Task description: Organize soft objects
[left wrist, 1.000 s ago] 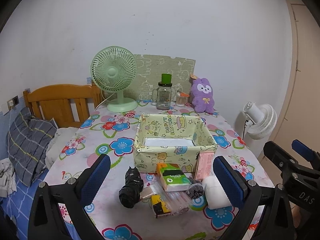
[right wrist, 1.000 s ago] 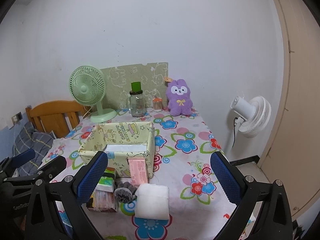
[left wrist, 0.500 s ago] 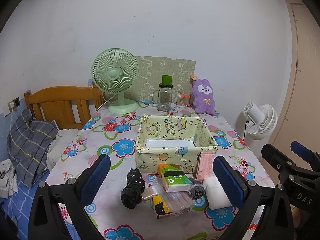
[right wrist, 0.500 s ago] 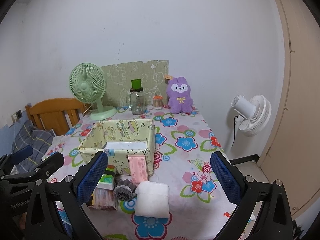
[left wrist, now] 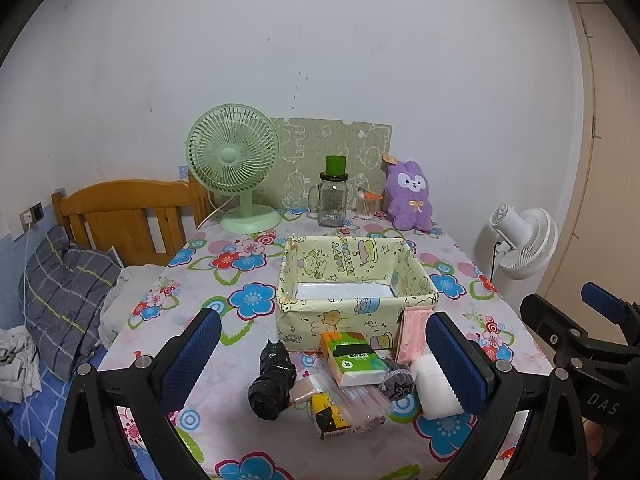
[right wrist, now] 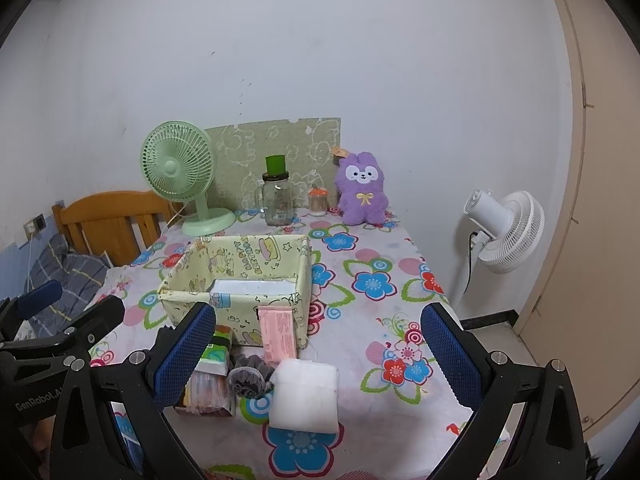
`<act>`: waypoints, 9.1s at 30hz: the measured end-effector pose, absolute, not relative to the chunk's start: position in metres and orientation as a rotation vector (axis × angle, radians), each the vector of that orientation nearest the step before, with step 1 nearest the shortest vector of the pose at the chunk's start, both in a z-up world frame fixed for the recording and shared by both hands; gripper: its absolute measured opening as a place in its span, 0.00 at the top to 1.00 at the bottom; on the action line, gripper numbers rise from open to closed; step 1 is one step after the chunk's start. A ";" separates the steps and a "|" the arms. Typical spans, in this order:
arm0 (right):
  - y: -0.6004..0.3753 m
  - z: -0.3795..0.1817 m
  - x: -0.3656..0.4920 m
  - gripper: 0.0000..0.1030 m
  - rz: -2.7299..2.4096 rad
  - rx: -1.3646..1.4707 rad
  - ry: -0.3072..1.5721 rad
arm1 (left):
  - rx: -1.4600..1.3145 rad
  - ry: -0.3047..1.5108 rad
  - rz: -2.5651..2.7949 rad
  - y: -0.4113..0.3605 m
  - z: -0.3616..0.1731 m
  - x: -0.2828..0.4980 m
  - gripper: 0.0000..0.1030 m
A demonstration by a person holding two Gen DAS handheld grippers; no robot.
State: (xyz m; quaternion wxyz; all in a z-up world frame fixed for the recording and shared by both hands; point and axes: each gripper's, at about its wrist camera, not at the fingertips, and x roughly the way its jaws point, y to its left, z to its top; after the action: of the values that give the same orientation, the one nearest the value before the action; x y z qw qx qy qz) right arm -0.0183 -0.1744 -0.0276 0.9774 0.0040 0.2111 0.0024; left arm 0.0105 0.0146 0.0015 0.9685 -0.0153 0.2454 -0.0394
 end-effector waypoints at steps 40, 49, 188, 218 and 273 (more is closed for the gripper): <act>-0.177 -0.026 -0.019 0.00 0.002 0.025 0.426 | -0.016 0.513 -0.091 0.004 -0.008 0.012 0.07; -0.181 -0.039 -0.009 0.04 0.009 0.026 0.454 | -0.028 0.538 -0.083 0.003 -0.027 0.017 0.20; -0.134 -0.037 0.037 0.57 0.119 0.064 0.533 | 0.017 0.575 -0.135 -0.024 -0.018 0.047 0.49; -0.131 -0.014 0.084 0.57 0.150 0.089 0.508 | 0.007 0.563 -0.118 -0.021 -0.002 0.092 0.49; -0.112 -0.091 0.216 0.57 0.161 0.067 0.718 | -0.011 0.769 -0.082 -0.011 -0.075 0.205 0.17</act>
State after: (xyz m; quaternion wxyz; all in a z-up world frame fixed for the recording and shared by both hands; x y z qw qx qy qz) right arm 0.2155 -0.1119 -0.0910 0.9325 0.0326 0.3509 0.0788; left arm 0.2053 -0.0106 -0.0755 0.9262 -0.0053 0.3748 -0.0400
